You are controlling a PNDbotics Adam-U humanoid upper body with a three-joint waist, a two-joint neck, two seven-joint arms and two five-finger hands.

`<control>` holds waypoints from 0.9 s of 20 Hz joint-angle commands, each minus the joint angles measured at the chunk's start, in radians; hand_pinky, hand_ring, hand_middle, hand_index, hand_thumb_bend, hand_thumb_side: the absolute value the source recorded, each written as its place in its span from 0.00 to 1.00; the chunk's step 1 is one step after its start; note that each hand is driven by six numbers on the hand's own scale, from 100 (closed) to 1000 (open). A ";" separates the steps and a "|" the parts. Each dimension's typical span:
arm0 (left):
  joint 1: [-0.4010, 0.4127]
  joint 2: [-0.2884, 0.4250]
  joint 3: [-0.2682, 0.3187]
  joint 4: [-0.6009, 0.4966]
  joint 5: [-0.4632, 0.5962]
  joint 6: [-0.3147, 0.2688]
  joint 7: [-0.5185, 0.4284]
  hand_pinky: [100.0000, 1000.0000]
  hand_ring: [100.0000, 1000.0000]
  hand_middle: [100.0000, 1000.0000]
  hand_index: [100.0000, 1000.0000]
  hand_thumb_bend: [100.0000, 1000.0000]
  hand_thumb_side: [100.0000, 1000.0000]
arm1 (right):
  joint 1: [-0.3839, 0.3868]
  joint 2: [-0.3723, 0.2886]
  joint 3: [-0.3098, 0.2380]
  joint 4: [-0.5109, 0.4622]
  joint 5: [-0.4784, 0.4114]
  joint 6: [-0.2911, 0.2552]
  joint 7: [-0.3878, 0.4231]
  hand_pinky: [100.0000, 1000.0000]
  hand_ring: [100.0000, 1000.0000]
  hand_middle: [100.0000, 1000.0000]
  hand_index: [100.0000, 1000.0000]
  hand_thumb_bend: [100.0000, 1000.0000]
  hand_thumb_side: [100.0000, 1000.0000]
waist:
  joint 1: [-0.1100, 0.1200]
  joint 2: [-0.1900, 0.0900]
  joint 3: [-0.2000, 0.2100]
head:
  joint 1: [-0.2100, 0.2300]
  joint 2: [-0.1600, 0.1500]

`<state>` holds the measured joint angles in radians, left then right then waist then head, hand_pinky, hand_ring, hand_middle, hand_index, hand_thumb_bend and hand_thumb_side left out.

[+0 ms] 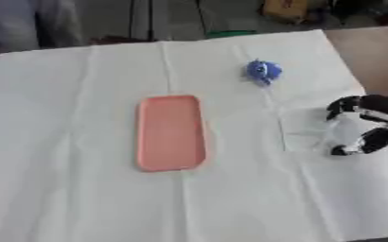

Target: Pick up objects on the table and place them in the box.

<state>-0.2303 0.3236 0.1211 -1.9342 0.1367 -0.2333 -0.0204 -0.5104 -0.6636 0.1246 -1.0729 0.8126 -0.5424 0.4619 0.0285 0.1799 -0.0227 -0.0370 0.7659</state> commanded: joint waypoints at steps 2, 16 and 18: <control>-0.014 0.009 0.004 -0.013 0.005 -0.001 -0.002 0.63 0.61 0.64 0.76 0.18 0.79 | -0.014 -0.024 -0.003 -0.030 0.024 0.002 -0.030 0.93 0.88 0.84 0.72 0.57 0.54 | -0.004 -0.011 0.001 | -0.001 0.004; -0.015 0.009 0.003 -0.012 0.006 -0.001 -0.002 0.63 0.61 0.64 0.76 0.18 0.79 | -0.010 -0.007 0.010 -0.059 0.189 0.040 -0.265 0.87 0.83 0.77 0.52 0.54 0.51 | -0.004 -0.012 0.001 | 0.000 0.004; -0.016 0.010 0.003 -0.012 0.006 -0.001 -0.002 0.63 0.61 0.64 0.76 0.18 0.79 | -0.008 -0.007 0.013 -0.057 0.210 0.039 -0.298 0.87 0.82 0.77 0.50 0.54 0.50 | -0.004 -0.012 0.001 | 0.001 0.004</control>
<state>-0.2332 0.3232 0.1209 -1.9342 0.1394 -0.2332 -0.0206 -0.5093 -0.6520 0.1422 -1.1138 1.0048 -0.5044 0.1867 0.0279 0.1801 -0.0226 -0.0370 0.7659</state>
